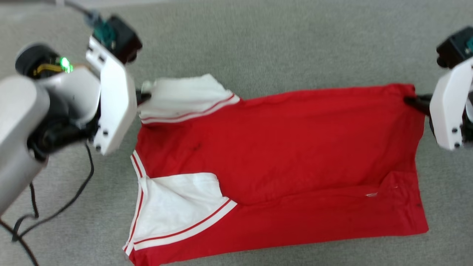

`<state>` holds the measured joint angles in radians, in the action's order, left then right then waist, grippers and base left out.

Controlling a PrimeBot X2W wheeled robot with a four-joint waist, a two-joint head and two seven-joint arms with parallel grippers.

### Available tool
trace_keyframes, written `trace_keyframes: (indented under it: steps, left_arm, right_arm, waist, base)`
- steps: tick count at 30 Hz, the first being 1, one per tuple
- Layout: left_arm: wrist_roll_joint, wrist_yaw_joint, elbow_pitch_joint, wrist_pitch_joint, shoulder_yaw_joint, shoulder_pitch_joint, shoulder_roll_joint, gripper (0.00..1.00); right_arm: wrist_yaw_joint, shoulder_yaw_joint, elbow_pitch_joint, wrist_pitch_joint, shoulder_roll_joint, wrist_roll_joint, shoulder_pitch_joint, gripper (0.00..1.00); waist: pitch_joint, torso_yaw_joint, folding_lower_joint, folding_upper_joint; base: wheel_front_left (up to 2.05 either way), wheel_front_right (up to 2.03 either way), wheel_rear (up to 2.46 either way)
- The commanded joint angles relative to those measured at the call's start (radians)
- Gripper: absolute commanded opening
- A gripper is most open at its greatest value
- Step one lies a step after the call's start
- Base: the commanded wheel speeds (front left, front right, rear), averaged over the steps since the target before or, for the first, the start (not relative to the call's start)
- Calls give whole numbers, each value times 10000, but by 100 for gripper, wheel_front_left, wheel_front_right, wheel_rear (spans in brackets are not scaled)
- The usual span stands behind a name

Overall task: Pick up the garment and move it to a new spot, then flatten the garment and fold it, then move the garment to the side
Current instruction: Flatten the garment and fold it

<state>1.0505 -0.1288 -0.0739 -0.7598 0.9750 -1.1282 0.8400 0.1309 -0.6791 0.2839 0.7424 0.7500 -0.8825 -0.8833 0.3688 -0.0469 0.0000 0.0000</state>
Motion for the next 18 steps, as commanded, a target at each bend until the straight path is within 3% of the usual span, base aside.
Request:
trace_keyframes:
  steps: [1,10,18]
  left_arm:
    - [70,82,264,201,58,474,198,0]
    - [479,674,1584,981,505,2699,1129,0]
    - [805,1314,2206,1811,1072,4689,1622,0]
  right_arm:
    - [-4,-115,-91,-309,188,-167,407,0]
    - [-4,-734,-500,-1418,935,-579,2183,0]
    - [-4,-1060,-578,-2120,1214,-682,3628,0]
  waist:
    - [-599,42,0,0]
    - [-1737,127,0,0]
    - [-1959,130,0,0]
  base:
    - [0,0,0]
    - [0,0,0]
    - [0,0,0]
